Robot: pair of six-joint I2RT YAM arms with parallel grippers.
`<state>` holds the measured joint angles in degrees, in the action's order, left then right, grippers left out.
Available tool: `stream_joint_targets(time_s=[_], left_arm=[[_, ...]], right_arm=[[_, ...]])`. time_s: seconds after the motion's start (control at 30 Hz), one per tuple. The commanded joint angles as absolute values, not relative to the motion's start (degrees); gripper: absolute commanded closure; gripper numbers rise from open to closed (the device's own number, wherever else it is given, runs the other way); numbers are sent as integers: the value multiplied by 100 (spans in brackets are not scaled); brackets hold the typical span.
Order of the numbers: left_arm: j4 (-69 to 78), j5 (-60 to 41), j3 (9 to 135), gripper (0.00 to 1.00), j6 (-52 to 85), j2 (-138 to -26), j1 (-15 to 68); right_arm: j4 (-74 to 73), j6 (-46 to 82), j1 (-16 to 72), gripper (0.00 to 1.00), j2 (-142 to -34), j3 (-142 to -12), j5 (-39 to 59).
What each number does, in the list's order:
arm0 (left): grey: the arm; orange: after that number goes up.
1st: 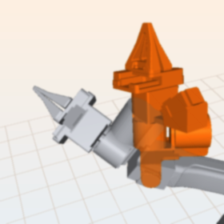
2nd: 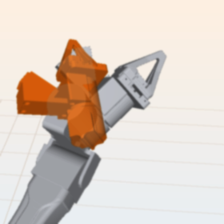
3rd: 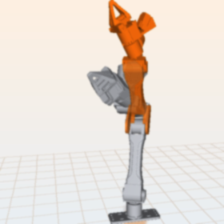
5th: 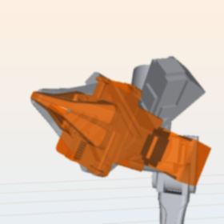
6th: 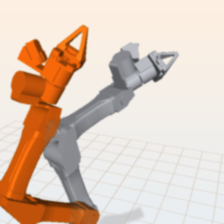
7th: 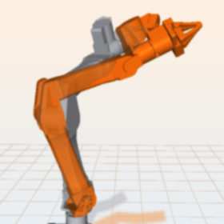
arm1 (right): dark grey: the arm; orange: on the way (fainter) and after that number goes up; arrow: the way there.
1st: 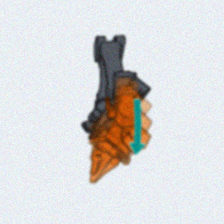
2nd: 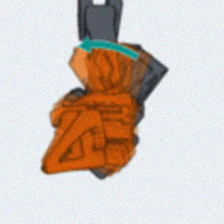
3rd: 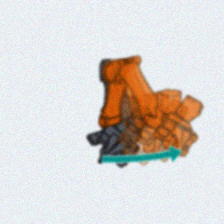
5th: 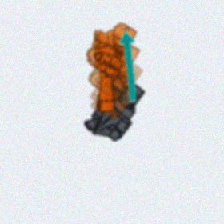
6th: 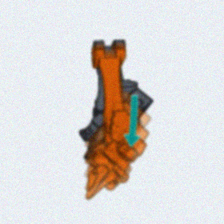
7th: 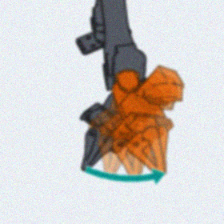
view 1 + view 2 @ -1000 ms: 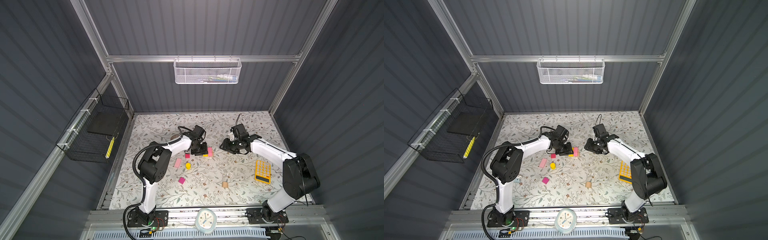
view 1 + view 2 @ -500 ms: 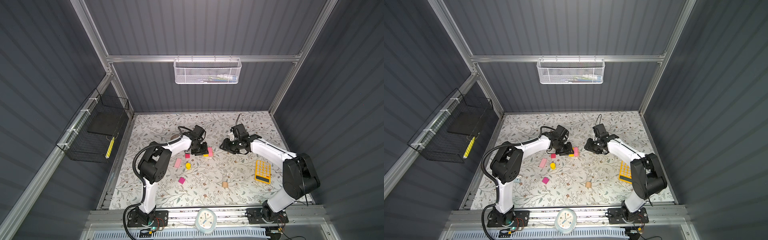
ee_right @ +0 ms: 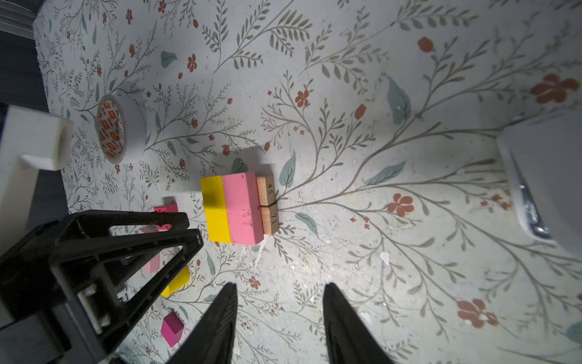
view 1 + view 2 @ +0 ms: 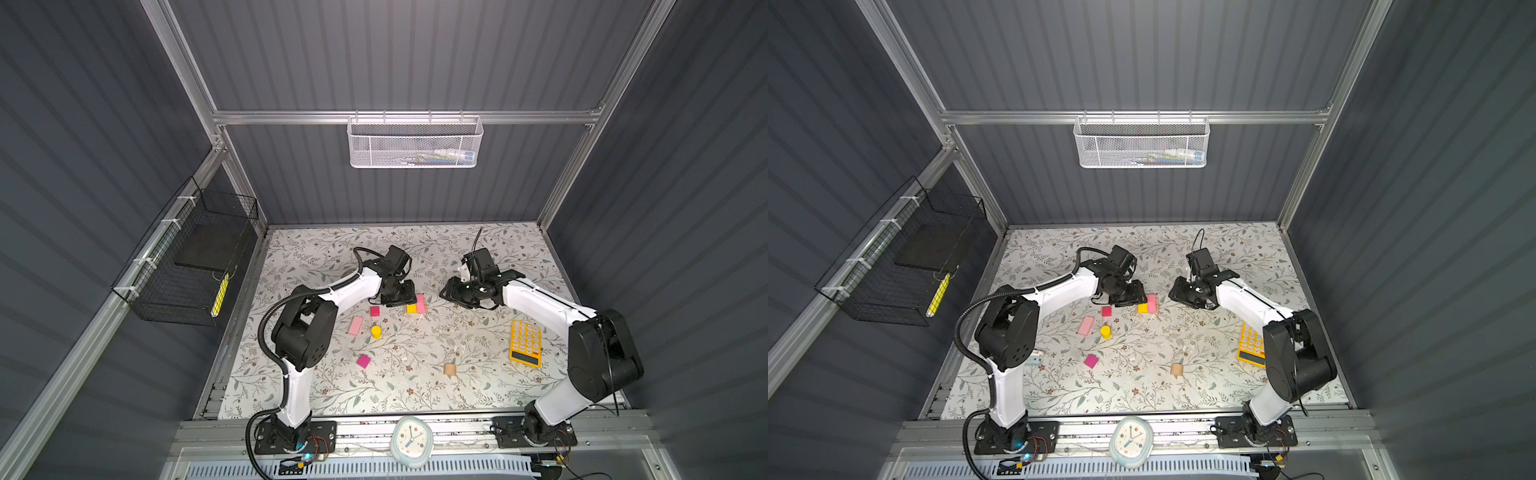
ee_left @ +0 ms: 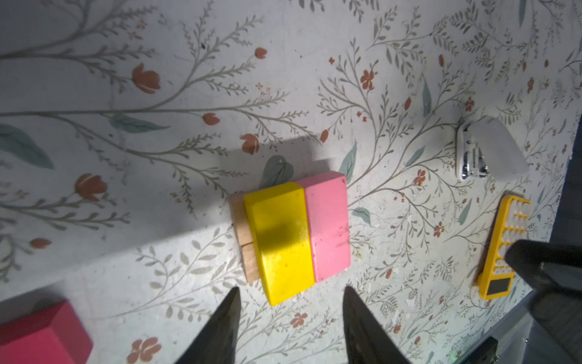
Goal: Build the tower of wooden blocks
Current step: 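Open both grippers and lift them away from the stack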
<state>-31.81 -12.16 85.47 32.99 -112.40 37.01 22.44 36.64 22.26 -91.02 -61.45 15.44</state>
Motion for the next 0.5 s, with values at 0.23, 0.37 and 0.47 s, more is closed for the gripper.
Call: stream_joint_targets(time_s=[0.23,0.37,0.47], left_arm=[[-4336,-186,8774,44,2782,-10160,3683],[-4926,396,8704,41,2631,-9923,3683],[-5203,758,8526,38,2618,-9733,3683]], right_arm=[[2044,3856,2203,52,-8677,-5713,1608],[1961,3952,2215,49,-8577,-5493,1628],[1925,3981,2235,47,-8488,-5399,1648]])
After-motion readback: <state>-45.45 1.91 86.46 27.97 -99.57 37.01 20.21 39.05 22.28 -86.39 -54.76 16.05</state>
